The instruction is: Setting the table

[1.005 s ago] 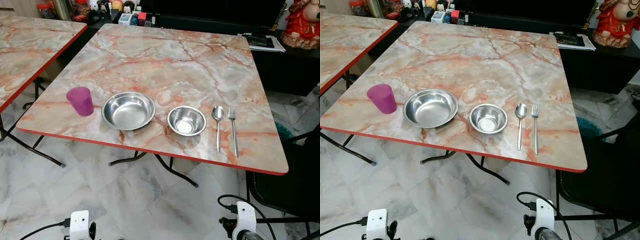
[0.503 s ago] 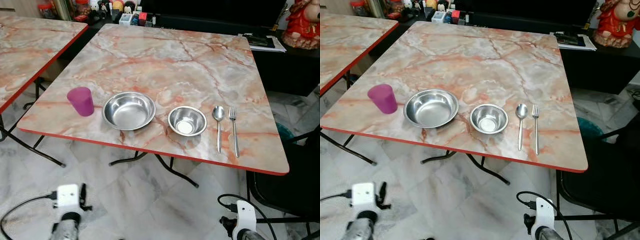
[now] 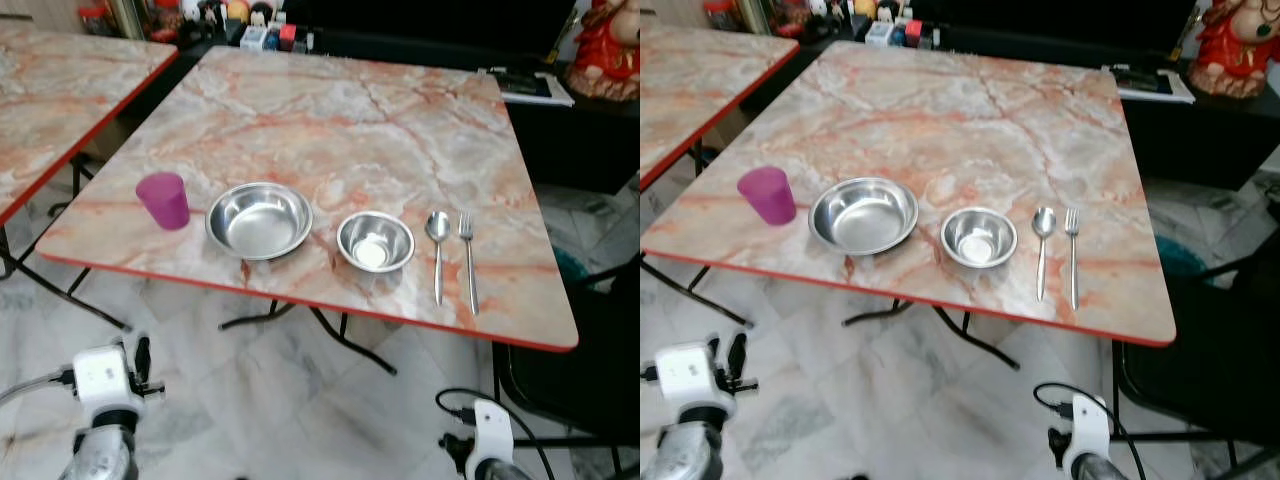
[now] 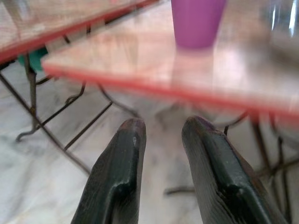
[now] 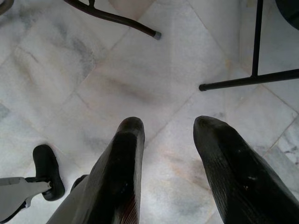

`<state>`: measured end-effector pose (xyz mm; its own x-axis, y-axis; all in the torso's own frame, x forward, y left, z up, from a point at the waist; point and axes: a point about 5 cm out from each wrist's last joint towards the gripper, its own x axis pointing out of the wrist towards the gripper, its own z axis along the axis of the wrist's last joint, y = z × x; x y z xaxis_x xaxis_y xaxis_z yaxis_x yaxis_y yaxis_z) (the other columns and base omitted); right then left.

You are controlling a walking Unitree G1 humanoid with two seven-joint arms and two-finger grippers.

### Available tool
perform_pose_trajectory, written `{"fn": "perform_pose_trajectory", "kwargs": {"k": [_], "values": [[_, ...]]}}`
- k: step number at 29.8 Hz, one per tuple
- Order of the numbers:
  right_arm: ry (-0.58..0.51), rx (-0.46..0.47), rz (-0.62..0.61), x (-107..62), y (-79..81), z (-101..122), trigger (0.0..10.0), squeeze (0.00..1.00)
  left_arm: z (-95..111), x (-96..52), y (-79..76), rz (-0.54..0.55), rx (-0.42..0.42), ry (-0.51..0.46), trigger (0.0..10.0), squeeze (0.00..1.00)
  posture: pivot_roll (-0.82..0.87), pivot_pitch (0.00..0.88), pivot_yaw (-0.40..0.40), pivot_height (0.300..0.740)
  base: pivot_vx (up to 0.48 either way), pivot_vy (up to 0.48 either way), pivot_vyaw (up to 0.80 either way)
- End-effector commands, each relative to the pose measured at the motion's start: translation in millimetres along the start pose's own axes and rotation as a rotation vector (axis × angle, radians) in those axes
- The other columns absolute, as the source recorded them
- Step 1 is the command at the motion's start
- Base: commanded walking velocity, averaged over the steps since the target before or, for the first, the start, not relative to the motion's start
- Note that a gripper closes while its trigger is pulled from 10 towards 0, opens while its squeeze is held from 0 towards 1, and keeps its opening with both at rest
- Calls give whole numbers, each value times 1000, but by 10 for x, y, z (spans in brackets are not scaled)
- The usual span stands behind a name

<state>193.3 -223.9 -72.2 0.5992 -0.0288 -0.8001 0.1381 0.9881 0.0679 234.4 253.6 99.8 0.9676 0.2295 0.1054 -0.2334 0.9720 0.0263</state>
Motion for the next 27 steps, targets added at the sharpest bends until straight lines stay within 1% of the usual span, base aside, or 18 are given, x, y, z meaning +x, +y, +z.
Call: {"fn": "perform_pose_trajectory", "kwargs": {"k": [1,3,4,6,7,8,9,10,14,17,21,22,24,27], "values": [[12,-8,-7,-9,-33,-21,10000,0,141,73,-20,-13,-51,-21,10000,0,25,142,-66,740,0,0,0],[13,-9,-7,-8,-32,-19,10000,0,250,168,-70,-28,-104,-33,10000,0,24,141,-65,740,0,0,0],[12,-8,-7,-7,-29,-19,10000,0,342,273,-141,-49,-149,-30,10000,0,22,140,-64,740,0,0,0],[11,-5,-8,-6,-23,-19,10000,0,439,364,-263,-92,-218,-31,10000,0,15,138,-60,740,0,0,0],[10,-3,-8,-5,-22,-18,10000,0,472,390,-312,-110,-239,-25,10000,118,14,140,-58,740,0,0,0],[9,-2,-9,-5,-21,-17,10000,0,491,403,-341,-122,-249,-20,10000,118,14,140,-58,740,0,0,0],[9,0,-9,-5,-20,-16,10000,0,506,419,-374,-131,-268,-12,10000,1000,14,140,-57,740,0,0,0],[9,0,-9,-4,-18,-16,10000,0,548,442,-438,-160,-328,10,10000,1000,16,139,-54,740,0,0,0],[10,2,-8,-3,-9,-19,10000,0,619,484,-510,-196,-410,44,10000,1000,10,138,-50,740,0,0,0],[10,6,-6,-1,0,-23,10000,0,719,535,-563,-217,-526,68,10000,1000,14,138,-47,740,0,0,0],[10,8,-6,-1,3,-24,10000,0,744,544,-585,-236,-539,89,10000,1000,12,139,-45,740,0,0,0],[10,8,-5,-1,5,-25,10000,0,730,547,-593,-238,-544,116,10000,1000,16,138,-43,740,0,0,0],[11,8,-4,-1,7,-27,10000,0,719,547,-602,-247,-546,134,10000,1000,11,137,-43,740,0,0,0],[11,10,-4,-1,9,-30,10000,0,739,531,-666,-281,-570,169,10000,1000,10,139,-41,740,0,0,0]]}}
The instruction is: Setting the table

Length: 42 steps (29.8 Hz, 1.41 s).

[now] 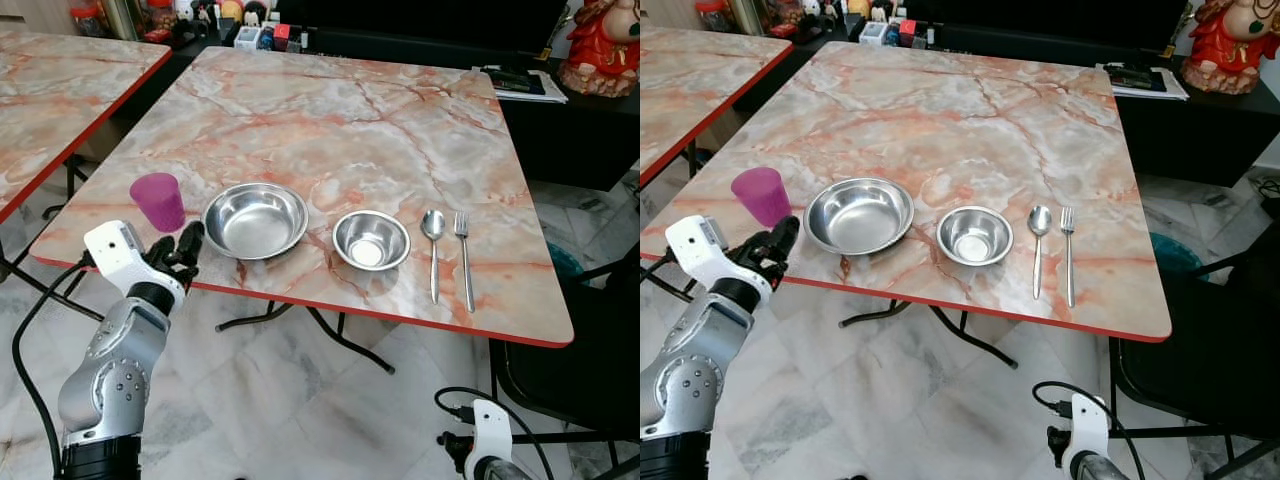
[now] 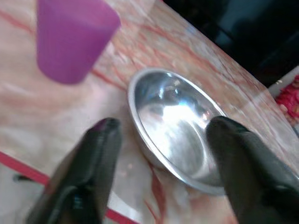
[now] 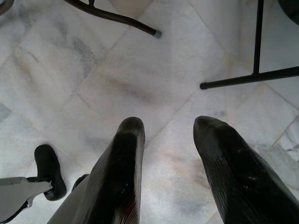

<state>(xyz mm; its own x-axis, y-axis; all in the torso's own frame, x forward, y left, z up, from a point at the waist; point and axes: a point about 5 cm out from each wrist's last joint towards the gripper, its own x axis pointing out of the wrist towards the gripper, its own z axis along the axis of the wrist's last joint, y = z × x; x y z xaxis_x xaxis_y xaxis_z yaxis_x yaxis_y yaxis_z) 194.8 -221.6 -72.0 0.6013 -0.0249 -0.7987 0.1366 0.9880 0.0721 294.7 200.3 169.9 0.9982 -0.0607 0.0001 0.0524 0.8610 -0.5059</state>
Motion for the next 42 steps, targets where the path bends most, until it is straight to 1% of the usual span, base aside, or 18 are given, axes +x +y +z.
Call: {"fn": "perform_pose_trajectory", "kwargs": {"k": [1,8,12,13,14,15,18,22,24,25,26,29,31,33,35,38,40,42], "values": [[13,9,-9,-7,-17,-39,10000,0,48,8,-86,-23,0,12,10000,1000,14,138,-44,740,0,0,0],[15,7,-7,-8,-18,-40,10000,0,61,61,-103,10,-29,42,10000,1000,13,139,-44,740,0,0,0],[14,7,-7,-8,-18,-40,10000,0,69,105,-145,20,-53,55,10000,1000,13,139,-44,740,0,0,0],[14,7,-8,-8,-19,-39,10000,0,76,126,-163,23,-66,57,10000,455,13,139,-47,740,0,0,0],[14,6,-8,-8,-20,-38,10000,0,81,139,-175,26,-74,59,10000,455,13,139,-47,740,0,0,0],[14,6,-8,-8,-20,-38,10000,0,80,159,-186,33,-84,69,10000,0,13,139,-47,740,0,0,0],[15,5,-7,-8,-22,-35,10000,0,45,239,-188,91,-134,116,10000,0,16,138,-49,740,0,0,0],[16,5,-6,-8,-21,-35,10000,0,40,251,-189,100,-141,127,10000,0,16,138,-49,740,0,0,0],[16,6,-6,-8,-20,-37,10000,0,13,303,-166,147,-157,158,10000,0,14,140,-50,740,0,0,0],[16,6,-6,-8,-20,-37,10000,0,13,303,-166,147,-157,158,10000,0,14,140,-50,740,0,0,0],[18,6,-5,-8,-20,-38,10000,0,-14,337,-162,177,-160,189,10000,0,15,140,-51,740,0,0,0],[19,5,-4,-8,-19,-39,10000,0,-43,350,-161,193,-154,210,10000,0,16,141,-52,740,0,0,0],[20,5,-3,-8,-19,-40,10000,0,-58,358,-156,203,-131,227,10000,0,16,141,-52,740,0,0,0],[20,4,-3,-8,-19,-39,10000,0,-55,372,-149,201,-82,237,10000,0,18,142,-54,740,0,0,0],[20,4,-2,-8,-19,-39,10000,0,-51,376,-146,198,-62,239,10000,0,18,142,-54,740,0,0,0],[19,3,-3,-7,-19,-36,10000,0,-37,376,-165,105,48,270,10000,0,19,142,-57,740,0,0,0],[19,3,-3,-7,-19,-36,10000,0,-37,373,-160,92,68,280,10000,0,19,142,-57,740,0,0,0],[20,3,-2,-7,-18,-35,10000,0,-50,355,-91,97,104,308,10000,0,21,141,-56,740,0,0,0]]}}
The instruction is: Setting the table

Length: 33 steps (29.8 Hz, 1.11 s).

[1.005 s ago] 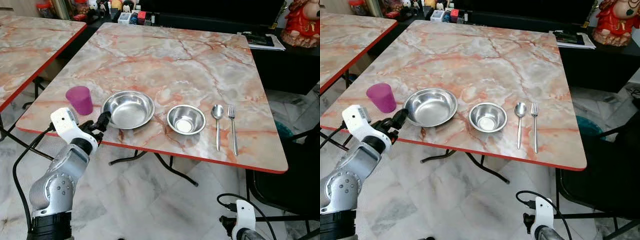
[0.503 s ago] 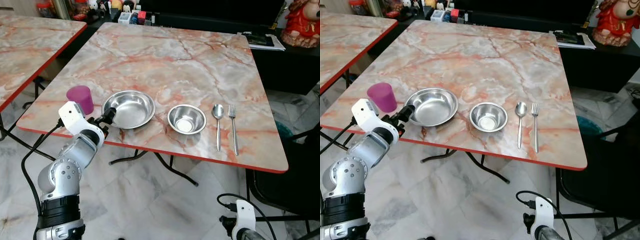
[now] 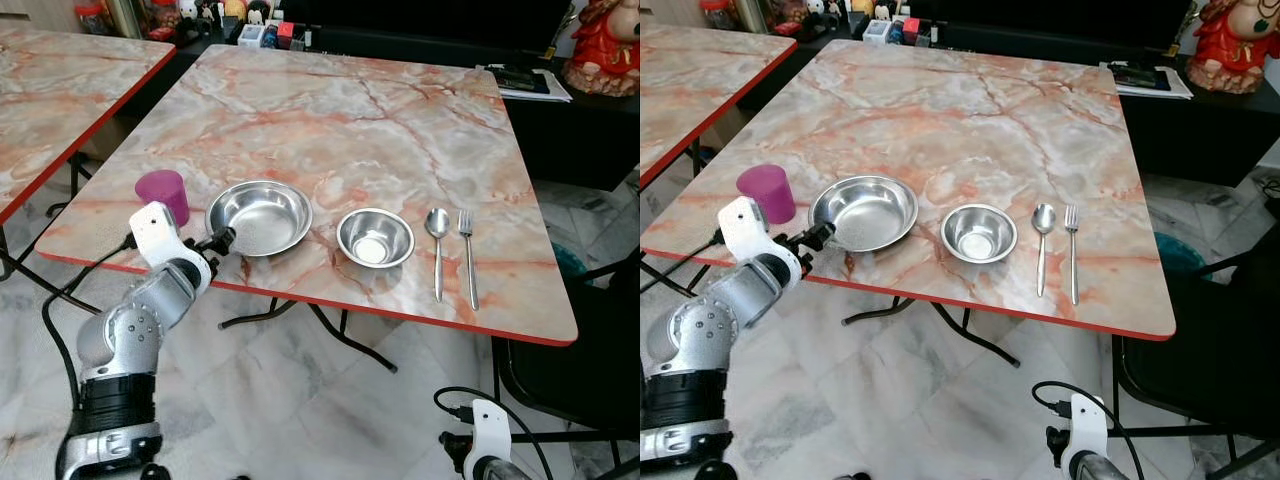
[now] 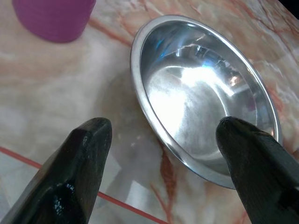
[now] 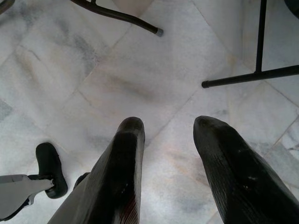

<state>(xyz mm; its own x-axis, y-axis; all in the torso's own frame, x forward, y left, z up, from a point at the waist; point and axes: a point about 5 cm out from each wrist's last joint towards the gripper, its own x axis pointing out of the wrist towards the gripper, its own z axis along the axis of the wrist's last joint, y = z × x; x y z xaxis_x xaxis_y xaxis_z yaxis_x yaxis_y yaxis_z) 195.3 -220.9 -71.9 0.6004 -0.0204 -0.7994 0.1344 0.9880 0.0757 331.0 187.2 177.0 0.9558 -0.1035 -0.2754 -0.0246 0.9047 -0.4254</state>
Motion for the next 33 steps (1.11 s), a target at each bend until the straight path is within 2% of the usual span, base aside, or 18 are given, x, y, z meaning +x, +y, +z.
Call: {"fn": "perform_pose_trajectory", "kwargs": {"k": [1,5,6,8,9,10,26,33], "values": [[18,2,-6,-9,-26,-37,10000,0,-65,1,72,15,32,48,10000,0,22,142,-57,740,0,0,0],[18,-1,-4,-9,-28,-33,10000,0,-51,19,111,4,-8,56,10000,0,27,143,-60,740,0,0,0],[17,-1,-4,-9,-28,-32,10000,0,-41,39,110,-10,-52,53,10000,0,27,143,-60,740,0,0,0],[17,-2,-4,-9,-28,-32,10000,0,-39,47,110,-16,-68,55,10000,0,27,143,-60,740,0,0,0],[18,-1,-4,-9,-27,-34,10000,0,-41,74,110,-34,-125,62,10000,0,25,143,-59,740,0,0,0],[18,-1,-4,-9,-26,-35,10000,0,-43,82,110,-39,-140,64,10000,0,25,143,-59,740,0,0,0],[17,4,-5,-7,-15,-39,10000,0,41,210,162,-11,-166,60,10000,0,21,145,-54,740,0,0,0],[17,6,-5,-7,-14,-40,10000,0,26,279,86,-21,-204,64,10000,0,19,146,-53,740,0,0,0]]}}
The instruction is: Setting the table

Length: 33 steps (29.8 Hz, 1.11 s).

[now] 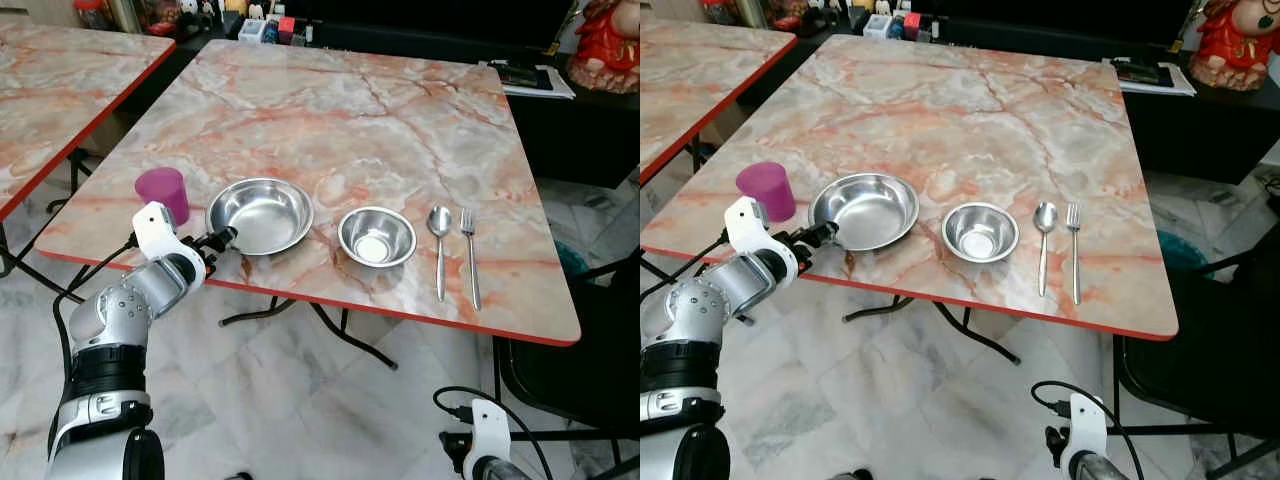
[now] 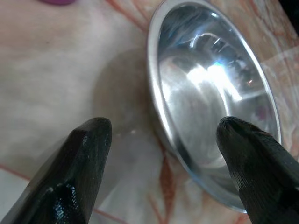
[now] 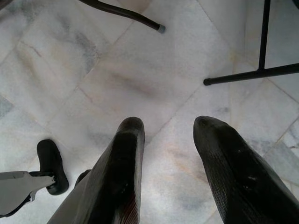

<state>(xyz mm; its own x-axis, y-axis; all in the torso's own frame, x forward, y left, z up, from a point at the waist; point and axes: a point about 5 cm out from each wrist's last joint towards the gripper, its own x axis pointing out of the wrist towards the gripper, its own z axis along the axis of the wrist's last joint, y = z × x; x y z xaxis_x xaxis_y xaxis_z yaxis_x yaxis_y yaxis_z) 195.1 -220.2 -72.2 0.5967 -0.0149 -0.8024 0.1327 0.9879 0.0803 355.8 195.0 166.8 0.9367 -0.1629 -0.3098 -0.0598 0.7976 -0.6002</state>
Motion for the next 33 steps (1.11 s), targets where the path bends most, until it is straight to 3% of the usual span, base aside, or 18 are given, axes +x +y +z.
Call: {"fn": "perform_pose_trajectory", "kwargs": {"k": [1,33], "values": [[11,5,-9,-8,-21,-36,10000,0,5,27,-29,10,0,-1,10000,0,19,146,-53,740,0,0,0],[10,7,-12,-9,-24,-37,10000,0,-85,269,-125,53,-66,-24,10000,0,10,145,-56,740,0,0,0]]}}
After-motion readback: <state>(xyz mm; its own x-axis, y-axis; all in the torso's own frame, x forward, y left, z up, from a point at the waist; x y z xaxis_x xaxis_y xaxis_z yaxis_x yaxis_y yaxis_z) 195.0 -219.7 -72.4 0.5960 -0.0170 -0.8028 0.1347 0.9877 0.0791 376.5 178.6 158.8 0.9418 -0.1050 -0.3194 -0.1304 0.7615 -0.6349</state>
